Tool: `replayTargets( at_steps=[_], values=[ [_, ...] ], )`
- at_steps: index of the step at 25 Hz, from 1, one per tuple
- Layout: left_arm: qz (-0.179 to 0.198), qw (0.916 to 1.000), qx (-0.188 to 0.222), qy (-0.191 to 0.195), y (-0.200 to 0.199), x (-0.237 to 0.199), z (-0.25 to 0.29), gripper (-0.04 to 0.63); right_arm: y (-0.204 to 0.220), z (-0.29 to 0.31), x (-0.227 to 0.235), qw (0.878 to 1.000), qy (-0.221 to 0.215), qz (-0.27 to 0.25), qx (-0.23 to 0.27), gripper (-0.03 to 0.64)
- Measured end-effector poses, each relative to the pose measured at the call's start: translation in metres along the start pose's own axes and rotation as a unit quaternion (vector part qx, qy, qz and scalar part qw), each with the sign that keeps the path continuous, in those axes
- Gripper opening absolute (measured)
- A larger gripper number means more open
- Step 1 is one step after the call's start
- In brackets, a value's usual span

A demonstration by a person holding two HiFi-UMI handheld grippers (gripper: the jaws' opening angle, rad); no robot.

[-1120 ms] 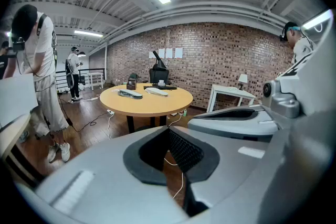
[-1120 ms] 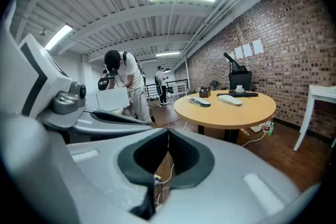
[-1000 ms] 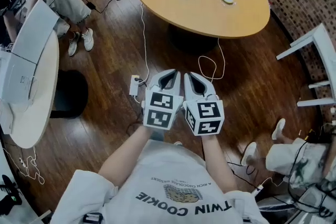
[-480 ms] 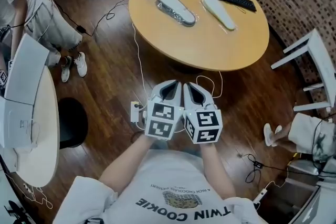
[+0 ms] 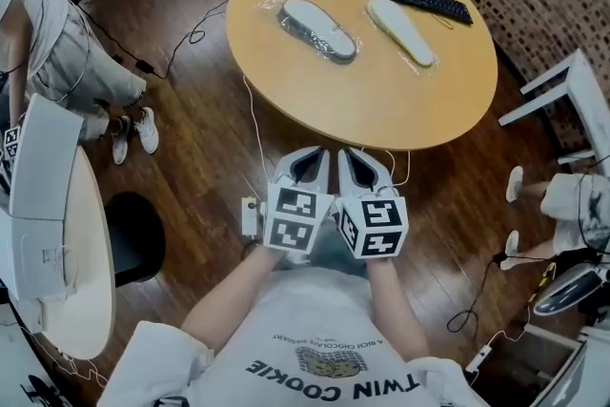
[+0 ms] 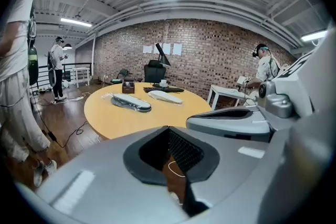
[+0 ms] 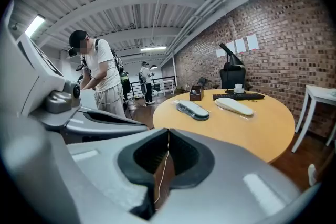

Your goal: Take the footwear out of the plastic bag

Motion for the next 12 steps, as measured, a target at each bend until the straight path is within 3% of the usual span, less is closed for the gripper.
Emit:
replayTargets(
  at_steps=[12],
  values=[
    [0.007,0.9998,-0.005,-0.017,-0.055,-0.031,0.104,0.005,-0.038,0.092,0.068,1.0,-0.027,-0.004,-0.012,0.003]
  ],
)
Point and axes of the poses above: the fingertips, and each gripper's own axes: z forward along the fingers, x to its right, y out of its underside, the point moved 10 cm from there along -z, backward along the fingers, and after that the axes turned 6 degrees about y, right-handed, at the moved point
